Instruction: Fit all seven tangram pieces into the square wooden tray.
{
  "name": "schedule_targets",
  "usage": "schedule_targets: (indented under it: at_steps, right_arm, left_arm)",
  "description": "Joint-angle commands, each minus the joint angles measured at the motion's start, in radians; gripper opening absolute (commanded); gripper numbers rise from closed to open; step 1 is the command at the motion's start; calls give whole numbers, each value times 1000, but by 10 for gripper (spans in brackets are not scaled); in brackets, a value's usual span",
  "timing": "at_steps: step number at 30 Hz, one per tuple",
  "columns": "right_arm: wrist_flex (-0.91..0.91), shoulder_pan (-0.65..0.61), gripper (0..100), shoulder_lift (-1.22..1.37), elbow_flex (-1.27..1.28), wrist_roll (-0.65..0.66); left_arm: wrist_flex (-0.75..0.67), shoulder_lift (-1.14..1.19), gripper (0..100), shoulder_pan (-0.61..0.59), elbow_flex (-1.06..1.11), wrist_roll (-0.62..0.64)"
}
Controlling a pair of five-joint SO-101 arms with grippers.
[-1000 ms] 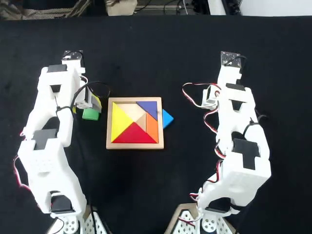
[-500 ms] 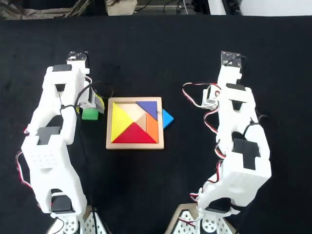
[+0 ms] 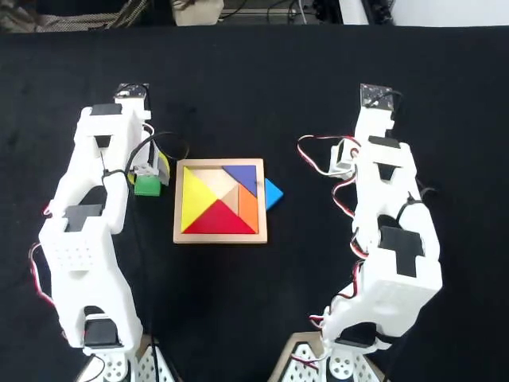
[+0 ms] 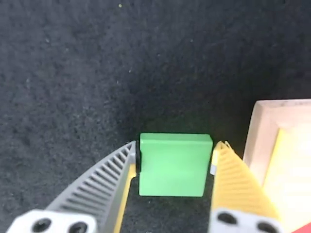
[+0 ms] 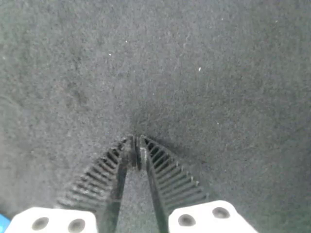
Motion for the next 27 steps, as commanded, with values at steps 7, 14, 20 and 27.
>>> schedule_targets:
  at_steps: [7, 14, 20, 27]
  right_arm:
    - [-12, -11, 11, -47, -30, -2]
    - [-12, -11, 11, -47, -30, -2]
    - [-14, -8, 11, -47, -30, -2]
    - [-14, -6, 11, -47, -31, -2]
  left_arm:
    - [46, 3, 144, 15, -42, 0]
    - [48, 3, 30, 19, -41, 0]
    - [175, -20, 30, 27, -122, 68]
    - [327, -110, 30, 176, -216, 87]
